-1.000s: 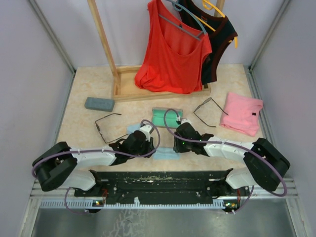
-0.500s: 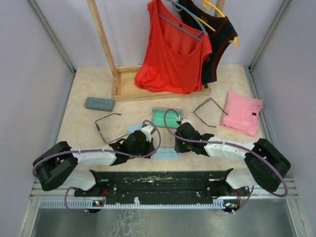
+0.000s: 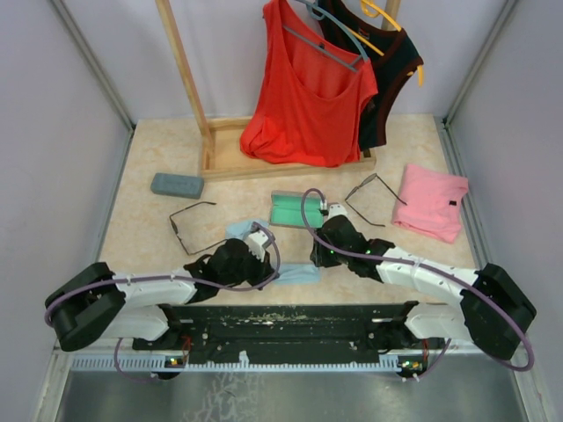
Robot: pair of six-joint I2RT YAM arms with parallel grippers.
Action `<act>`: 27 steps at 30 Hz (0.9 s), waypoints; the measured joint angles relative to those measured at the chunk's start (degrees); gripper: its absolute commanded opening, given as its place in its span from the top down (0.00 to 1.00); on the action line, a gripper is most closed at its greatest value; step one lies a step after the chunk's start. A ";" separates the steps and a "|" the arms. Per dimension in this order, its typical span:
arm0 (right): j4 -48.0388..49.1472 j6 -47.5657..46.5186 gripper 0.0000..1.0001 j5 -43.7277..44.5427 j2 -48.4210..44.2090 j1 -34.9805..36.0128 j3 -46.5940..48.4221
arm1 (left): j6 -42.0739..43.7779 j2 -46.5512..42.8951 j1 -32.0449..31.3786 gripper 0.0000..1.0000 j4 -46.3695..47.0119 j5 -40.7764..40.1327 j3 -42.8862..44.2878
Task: Organize the sunglasses
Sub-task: Fold the glasses cleaning cloth at the center of the board.
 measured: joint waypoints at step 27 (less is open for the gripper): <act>4.90 -0.39 0.87 -14.62 7.43 0.00 2.32 | 0.61 0.35 -0.15 1.00 5.73 5.46 -5.16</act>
